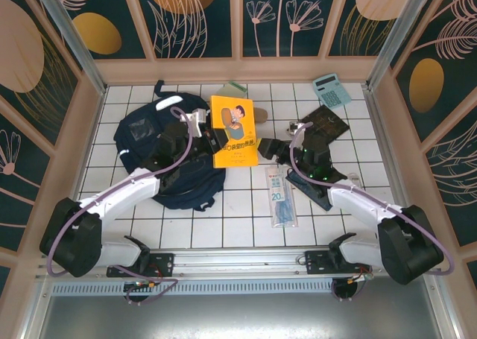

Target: Pack the student bag

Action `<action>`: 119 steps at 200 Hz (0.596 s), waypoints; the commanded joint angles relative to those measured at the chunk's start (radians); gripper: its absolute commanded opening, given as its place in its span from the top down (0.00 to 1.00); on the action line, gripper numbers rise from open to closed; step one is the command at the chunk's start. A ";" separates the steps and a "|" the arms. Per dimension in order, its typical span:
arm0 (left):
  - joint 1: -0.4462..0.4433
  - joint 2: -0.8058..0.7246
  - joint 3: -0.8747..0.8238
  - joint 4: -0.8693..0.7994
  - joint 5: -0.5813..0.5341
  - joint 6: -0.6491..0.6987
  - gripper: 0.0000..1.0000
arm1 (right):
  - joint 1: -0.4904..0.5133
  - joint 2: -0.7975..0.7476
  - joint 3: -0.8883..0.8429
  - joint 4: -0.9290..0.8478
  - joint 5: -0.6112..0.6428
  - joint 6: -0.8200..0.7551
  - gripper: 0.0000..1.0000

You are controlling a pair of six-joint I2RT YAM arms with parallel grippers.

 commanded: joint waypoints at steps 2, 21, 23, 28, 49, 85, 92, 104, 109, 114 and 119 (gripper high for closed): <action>0.004 0.004 0.006 0.276 0.135 -0.077 1.00 | -0.011 0.025 0.026 0.118 -0.202 0.032 0.13; 0.003 0.012 0.002 0.332 0.182 -0.106 1.00 | -0.017 0.057 0.039 0.179 -0.260 0.067 0.10; 0.004 0.012 0.001 0.337 0.187 -0.109 1.00 | -0.018 0.061 0.040 0.187 -0.267 0.071 0.10; 0.003 0.015 0.000 0.352 0.198 -0.117 1.00 | -0.020 0.070 0.040 0.209 -0.288 0.083 0.09; 0.003 0.031 -0.001 0.407 0.247 -0.149 1.00 | -0.026 0.099 0.049 0.291 -0.359 0.129 0.09; 0.003 0.062 0.003 0.439 0.278 -0.170 1.00 | -0.052 0.133 0.042 0.440 -0.448 0.232 0.09; 0.003 0.065 0.004 0.431 0.274 -0.167 1.00 | -0.057 0.137 0.038 0.472 -0.464 0.256 0.09; 0.003 0.072 0.010 0.401 0.259 -0.148 1.00 | -0.061 0.140 0.034 0.518 -0.487 0.285 0.12; 0.003 0.075 0.015 0.381 0.250 -0.138 1.00 | -0.061 0.137 0.034 0.523 -0.492 0.291 0.15; 0.004 0.077 0.017 0.361 0.240 -0.125 1.00 | -0.061 0.135 0.036 0.520 -0.491 0.292 0.19; 0.004 0.079 0.019 0.346 0.230 -0.113 1.00 | -0.060 0.132 0.036 0.512 -0.488 0.290 0.25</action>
